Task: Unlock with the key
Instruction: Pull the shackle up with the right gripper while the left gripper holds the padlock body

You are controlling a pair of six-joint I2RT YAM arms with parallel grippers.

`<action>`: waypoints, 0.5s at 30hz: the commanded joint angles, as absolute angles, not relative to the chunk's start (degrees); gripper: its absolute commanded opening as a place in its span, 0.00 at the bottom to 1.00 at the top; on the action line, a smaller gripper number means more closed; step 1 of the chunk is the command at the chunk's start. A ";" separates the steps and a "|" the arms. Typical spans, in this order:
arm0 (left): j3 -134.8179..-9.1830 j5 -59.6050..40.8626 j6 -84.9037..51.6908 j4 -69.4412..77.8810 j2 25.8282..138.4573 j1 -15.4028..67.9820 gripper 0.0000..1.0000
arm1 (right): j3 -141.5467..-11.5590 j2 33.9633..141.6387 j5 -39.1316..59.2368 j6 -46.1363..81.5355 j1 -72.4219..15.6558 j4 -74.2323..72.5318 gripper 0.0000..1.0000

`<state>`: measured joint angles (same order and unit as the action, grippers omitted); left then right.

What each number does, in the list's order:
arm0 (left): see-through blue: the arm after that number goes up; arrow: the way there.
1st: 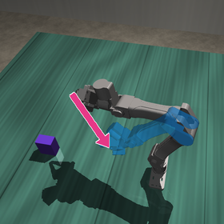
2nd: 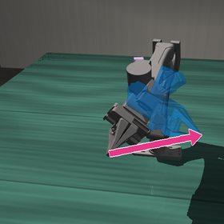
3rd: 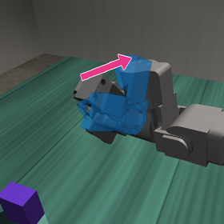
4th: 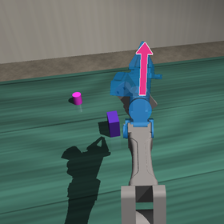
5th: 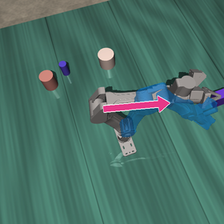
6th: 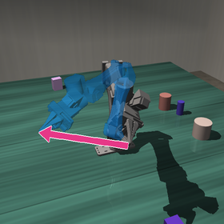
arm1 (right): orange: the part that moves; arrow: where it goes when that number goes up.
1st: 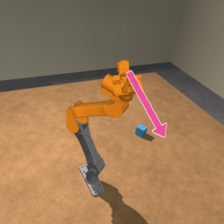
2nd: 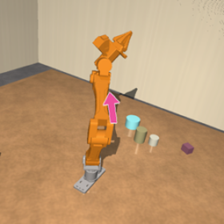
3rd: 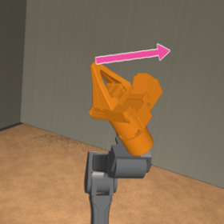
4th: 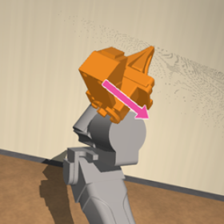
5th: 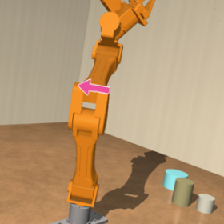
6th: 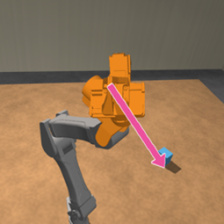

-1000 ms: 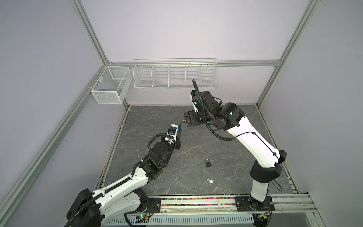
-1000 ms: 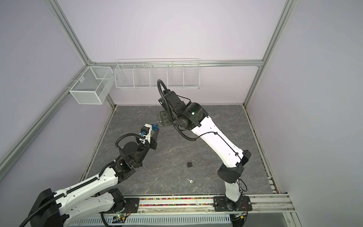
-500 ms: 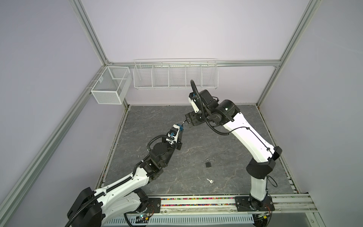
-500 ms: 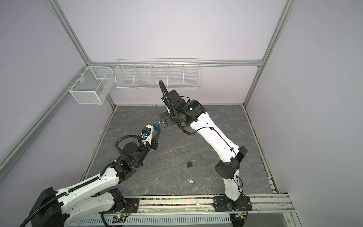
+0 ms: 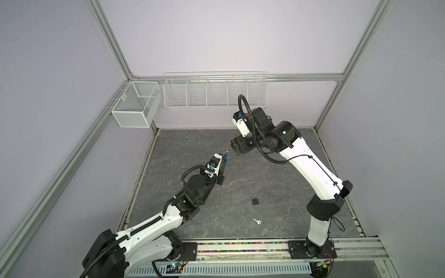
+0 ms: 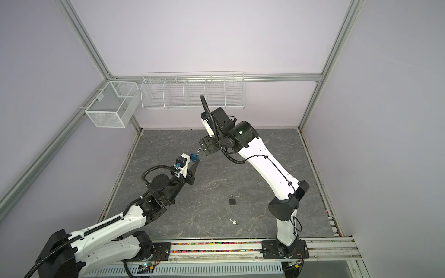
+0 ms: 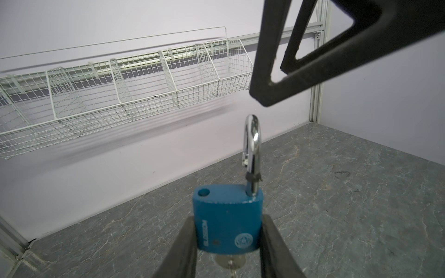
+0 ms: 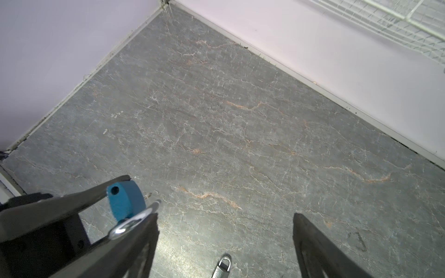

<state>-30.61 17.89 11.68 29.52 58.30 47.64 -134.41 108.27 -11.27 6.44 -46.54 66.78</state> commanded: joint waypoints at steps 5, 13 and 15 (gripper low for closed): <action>-31.99 15.69 11.13 31.55 58.76 47.46 0.00 | -138.49 111.53 -7.63 2.77 -46.49 70.15 0.88; -32.08 15.92 11.22 31.86 58.62 47.55 0.00 | -141.34 114.39 -6.75 2.35 -46.20 74.11 0.88; -32.08 16.35 11.09 32.05 58.62 47.54 0.00 | -140.91 113.93 -6.15 2.35 -46.22 74.05 0.88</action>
<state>-30.61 16.45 11.64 29.21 58.96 47.64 -140.70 114.26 -7.64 3.79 -46.52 71.83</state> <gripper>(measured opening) 0.352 0.882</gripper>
